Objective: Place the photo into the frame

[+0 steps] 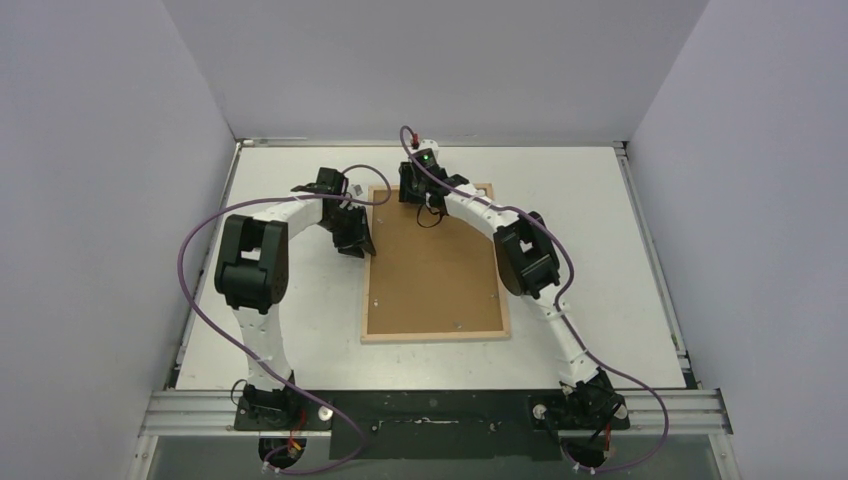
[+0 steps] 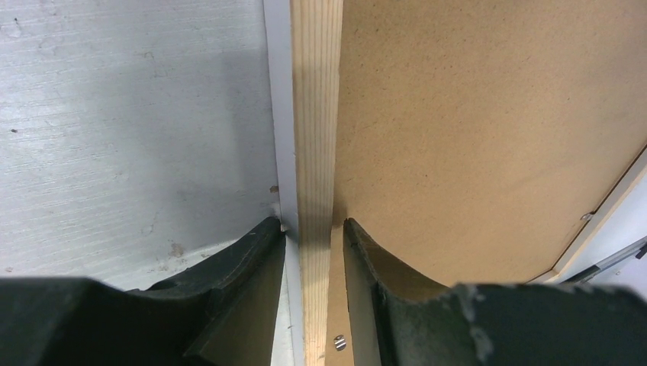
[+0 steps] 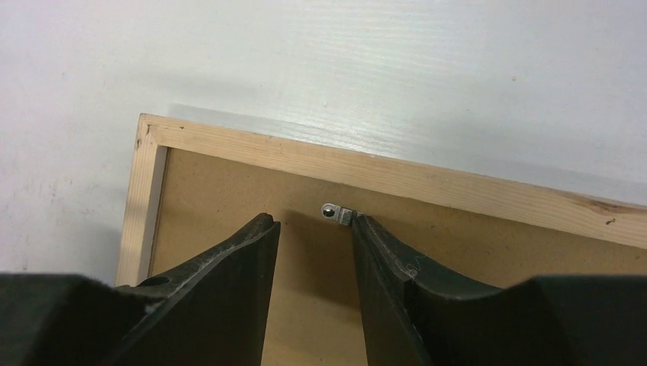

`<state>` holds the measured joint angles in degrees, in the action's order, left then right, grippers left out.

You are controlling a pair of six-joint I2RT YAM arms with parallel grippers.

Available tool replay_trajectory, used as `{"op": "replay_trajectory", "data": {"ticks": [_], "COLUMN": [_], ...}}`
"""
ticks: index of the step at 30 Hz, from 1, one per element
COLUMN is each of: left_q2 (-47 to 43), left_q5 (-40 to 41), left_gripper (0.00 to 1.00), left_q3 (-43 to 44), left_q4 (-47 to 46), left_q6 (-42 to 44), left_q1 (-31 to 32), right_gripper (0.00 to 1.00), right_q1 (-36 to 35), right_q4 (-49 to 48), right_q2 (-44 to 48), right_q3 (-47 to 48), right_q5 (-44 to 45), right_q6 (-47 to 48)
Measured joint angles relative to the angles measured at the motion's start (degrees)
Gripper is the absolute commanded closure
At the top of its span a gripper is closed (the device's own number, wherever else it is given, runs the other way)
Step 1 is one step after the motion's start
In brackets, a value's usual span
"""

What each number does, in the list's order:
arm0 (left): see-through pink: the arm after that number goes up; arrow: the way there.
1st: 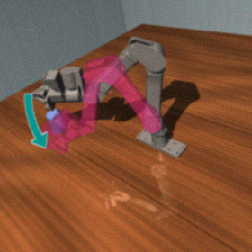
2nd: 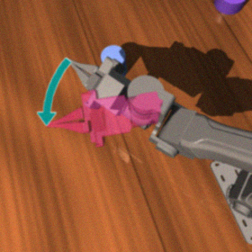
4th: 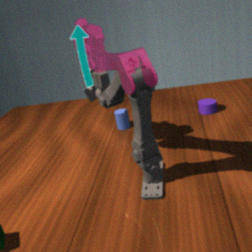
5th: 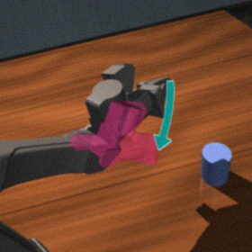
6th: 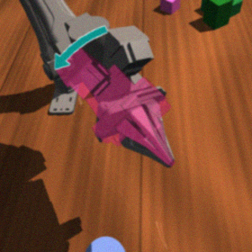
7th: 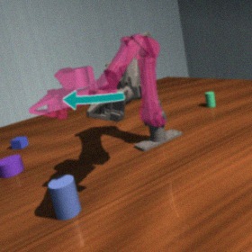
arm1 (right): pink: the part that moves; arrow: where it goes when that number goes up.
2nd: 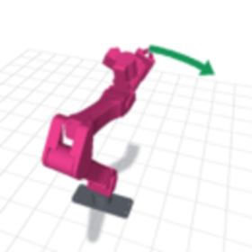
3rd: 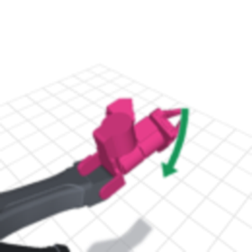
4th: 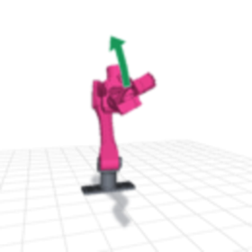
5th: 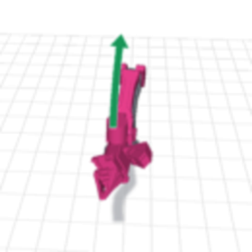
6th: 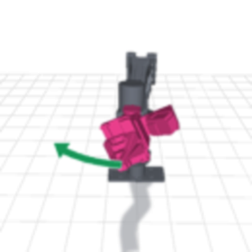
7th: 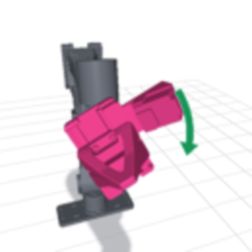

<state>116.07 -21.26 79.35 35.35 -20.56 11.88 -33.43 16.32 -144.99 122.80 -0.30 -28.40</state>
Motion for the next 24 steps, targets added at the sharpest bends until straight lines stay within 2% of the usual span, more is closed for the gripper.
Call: {"op": "replay_trajectory", "data": {"ticks": [24], "left_q2": [0.2], "left_q5": [-0.35], "left_gripper": [0.67], "left_q3": [0.17], "left_q4": [0.11], "left_q6": [0.17], "left_q1": [0.0], "right_gripper": [0.58], "right_q1": [0.46], "right_q4": [-5.11], "right_q2": [-1.07], "right_q3": [-0.52], "right_q5": [-2.05], "right_q6": [1.99]}}
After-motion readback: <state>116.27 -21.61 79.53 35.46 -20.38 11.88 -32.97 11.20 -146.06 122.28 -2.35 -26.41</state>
